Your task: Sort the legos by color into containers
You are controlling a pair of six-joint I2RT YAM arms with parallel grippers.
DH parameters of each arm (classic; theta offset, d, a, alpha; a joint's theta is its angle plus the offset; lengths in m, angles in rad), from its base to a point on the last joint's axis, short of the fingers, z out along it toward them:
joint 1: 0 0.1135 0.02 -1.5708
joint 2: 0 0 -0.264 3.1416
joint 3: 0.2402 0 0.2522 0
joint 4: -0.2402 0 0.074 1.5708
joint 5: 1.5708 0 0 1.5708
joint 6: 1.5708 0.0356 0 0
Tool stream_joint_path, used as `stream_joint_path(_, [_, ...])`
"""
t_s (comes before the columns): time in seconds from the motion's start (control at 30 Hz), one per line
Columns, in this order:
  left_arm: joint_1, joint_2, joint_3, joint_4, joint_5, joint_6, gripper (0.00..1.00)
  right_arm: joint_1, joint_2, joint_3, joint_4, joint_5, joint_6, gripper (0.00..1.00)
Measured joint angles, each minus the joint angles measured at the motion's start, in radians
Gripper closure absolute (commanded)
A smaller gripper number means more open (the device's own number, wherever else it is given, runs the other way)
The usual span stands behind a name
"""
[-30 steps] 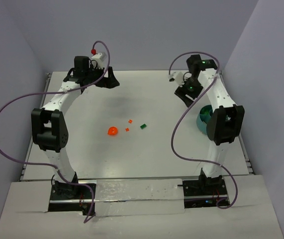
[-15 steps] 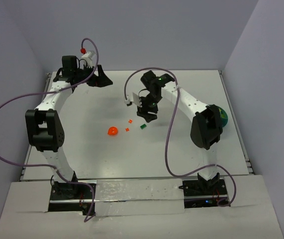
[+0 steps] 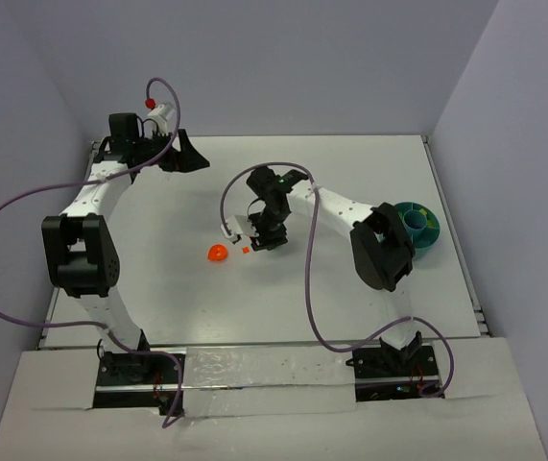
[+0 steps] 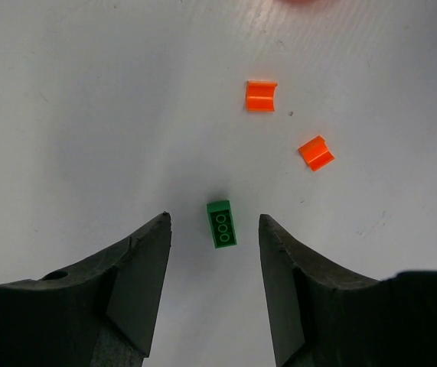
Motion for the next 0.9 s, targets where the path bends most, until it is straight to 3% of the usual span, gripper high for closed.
stream_joint_path(0.4, [0.014,-0.006,0.000,0.002,0.000,-0.003,0.01,0.000,0.124,0.000,0.001,0.126,-0.040,0.46])
stream_joint_path(0.8, [0.014,-0.006,0.000,0.002,0.000,-0.003,0.01,-0.001,0.126,-0.003,0.033,0.193,-0.049,0.91])
stream_joint_path(0.9, [0.014,-0.006,0.000,0.002,0.000,-0.003,0.01,-0.003,0.126,-0.002,0.036,0.195,-0.032,0.97])
